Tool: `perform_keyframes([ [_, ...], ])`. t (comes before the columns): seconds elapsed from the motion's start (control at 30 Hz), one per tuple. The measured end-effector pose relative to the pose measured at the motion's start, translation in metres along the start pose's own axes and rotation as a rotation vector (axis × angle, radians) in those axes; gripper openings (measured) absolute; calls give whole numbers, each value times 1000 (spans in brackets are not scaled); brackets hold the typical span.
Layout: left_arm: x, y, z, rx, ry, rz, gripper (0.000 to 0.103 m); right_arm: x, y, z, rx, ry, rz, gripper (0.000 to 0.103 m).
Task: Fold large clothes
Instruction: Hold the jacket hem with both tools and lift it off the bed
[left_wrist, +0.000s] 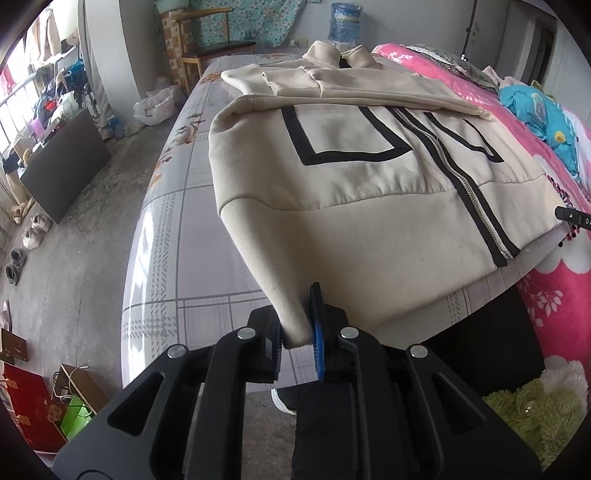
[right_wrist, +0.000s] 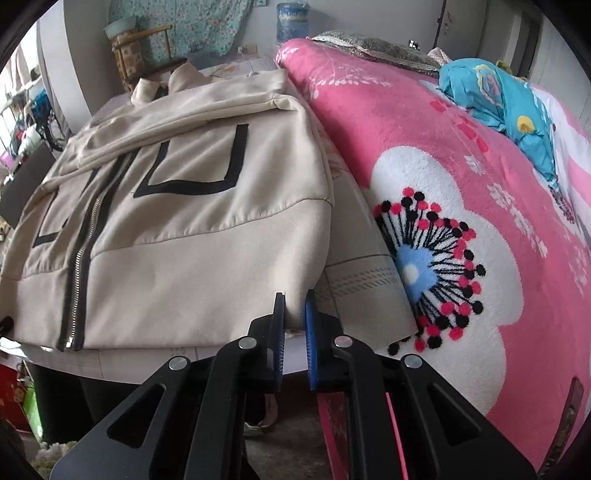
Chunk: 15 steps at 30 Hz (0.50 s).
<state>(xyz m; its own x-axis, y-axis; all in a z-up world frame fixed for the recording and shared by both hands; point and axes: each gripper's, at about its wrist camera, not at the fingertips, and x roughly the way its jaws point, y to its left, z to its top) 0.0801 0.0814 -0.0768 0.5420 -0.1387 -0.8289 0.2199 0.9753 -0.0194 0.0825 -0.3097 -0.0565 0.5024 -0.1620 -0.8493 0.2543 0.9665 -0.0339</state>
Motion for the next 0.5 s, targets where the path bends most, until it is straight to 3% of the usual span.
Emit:
perform_keyframes([
  [0.23,-14,-13,4,28,-39,58,5,-5,-14,0,27,-15,89,10],
  [0.5,-34,-6,20,-127,-74,2,5,-20,-32,14,56,-64,230,10],
])
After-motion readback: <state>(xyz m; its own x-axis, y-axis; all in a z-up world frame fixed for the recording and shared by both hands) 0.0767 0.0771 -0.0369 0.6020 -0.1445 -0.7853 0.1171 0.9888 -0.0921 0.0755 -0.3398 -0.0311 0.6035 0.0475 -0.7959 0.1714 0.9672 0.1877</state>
